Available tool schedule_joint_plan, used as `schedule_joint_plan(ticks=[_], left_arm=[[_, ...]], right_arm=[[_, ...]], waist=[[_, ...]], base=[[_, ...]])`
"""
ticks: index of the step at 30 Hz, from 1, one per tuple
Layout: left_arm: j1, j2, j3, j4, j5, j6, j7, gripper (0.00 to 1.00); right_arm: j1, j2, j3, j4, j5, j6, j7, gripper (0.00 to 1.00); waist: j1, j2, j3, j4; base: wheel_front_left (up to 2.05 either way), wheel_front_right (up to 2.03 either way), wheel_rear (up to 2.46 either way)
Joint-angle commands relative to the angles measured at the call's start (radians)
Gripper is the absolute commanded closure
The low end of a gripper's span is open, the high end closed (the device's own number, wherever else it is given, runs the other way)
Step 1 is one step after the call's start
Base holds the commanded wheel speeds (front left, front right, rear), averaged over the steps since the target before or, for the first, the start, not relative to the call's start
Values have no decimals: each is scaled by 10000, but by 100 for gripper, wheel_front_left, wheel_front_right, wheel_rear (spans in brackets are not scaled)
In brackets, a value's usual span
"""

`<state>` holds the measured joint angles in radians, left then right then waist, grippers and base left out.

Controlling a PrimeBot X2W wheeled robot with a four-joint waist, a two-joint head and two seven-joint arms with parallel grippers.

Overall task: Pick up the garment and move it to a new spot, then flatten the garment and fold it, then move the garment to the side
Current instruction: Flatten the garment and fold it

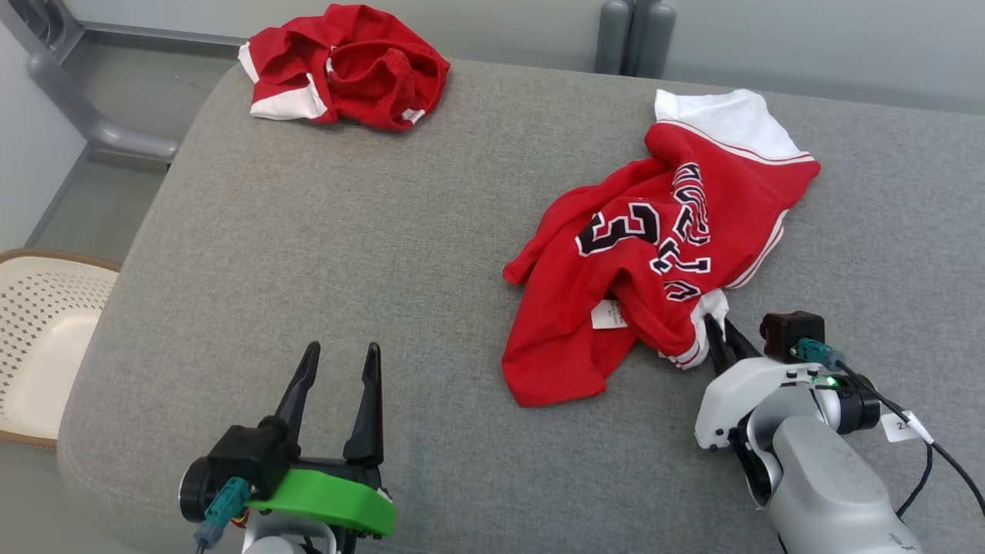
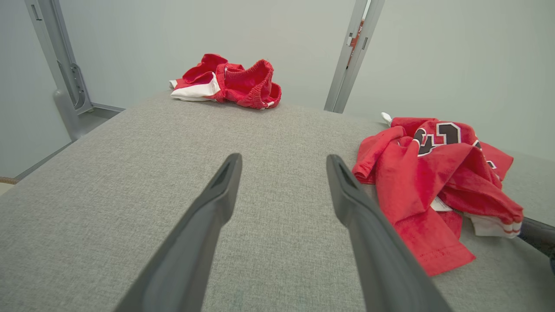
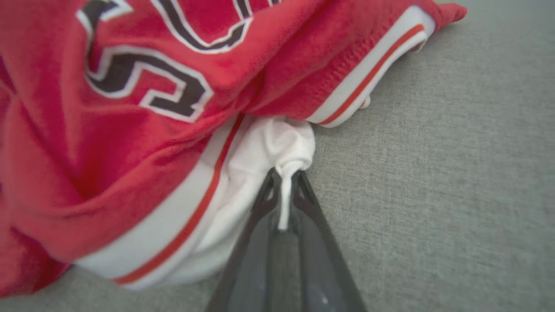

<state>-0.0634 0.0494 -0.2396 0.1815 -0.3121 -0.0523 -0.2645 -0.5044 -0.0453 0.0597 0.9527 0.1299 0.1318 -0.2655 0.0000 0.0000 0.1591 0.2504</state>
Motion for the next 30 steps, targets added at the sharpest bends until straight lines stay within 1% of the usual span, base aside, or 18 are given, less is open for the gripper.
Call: schedule_joint_plan(ticks=[1, 3, 7, 13, 16, 19, 24, 25, 26, 27, 28, 30], left_arm=[[-116, 19, 28, -34, -31, 48, 2, 0], [-92, 19, 59, -43, -18, 39, 2, 0], [-3, 19, 100, -71, -19, 19, 2, 0], [118, 21, 122, -78, -28, 0, 2, 0], [135, 21, 131, -76, -18, -10, 2, 0], [114, 22, 123, -72, 0, -24, 2, 0], [53, 22, 164, -65, 13, -55, 2, 0], [51, 22, 185, -69, 22, -56, 2, 0], [56, 22, 210, -74, 35, -54, 2, 0], [64, 22, 243, -82, 46, -53, 2, 0], [72, 22, 259, -83, 53, -53, 2, 0], [121, 22, 283, -89, 61, -60, 2, 0]], right_arm=[[-13, -102, -158, -173, 7, -20, 17, 100], [90, -83, -455, -615, -156, -19, 8, 100], [608, -100, -1415, -1901, -769, -19, 6, 100], [1841, -93, -3384, -4064, -2114, -19, 8, 100], [2321, -67, -4242, -4782, -2504, -17, 6, 100], [2696, -57, -4781, -4906, -2552, -19, 8, 100], [3075, -61, -5223, -4515, -2157, -19, 8, 100], [3137, -73, -5291, -4486, -2095, -19, 6, 81], [3229, -73, -5350, -4405, -2001, -19, 8, 53], [3288, -71, -5437, -4382, -1953, -19, 8, 2], [3329, -75, -5501, -4393, -1908, -19, 6, 0], [3538, -65, -5798, -4488, -1876, -17, 8, 0]], waist=[[0, 0, -20, -194], [0, 0, -48, -396], [0, 0, -141, -869], [0, 0, -237, -1595], [0, 0, -243, -1877], [0, 0, -233, -2058], [0, 0, -208, -2193], [0, 0, -204, -2218], [0, 0, -198, -2256], [0, 0, -194, -2300], [0, 0, -195, -2328], [0, 0, -228, -2443]], base=[[0, 0, 0], [0, 0, 0], [0, 0, 0], [0, 0, 0], [0, 0, 0], [0, 0, 0], [0, 0, 0], [0, 0, 0], [0, 0, 0], [0, 0, 0], [0, 0, 0], [0, 0, 0]])
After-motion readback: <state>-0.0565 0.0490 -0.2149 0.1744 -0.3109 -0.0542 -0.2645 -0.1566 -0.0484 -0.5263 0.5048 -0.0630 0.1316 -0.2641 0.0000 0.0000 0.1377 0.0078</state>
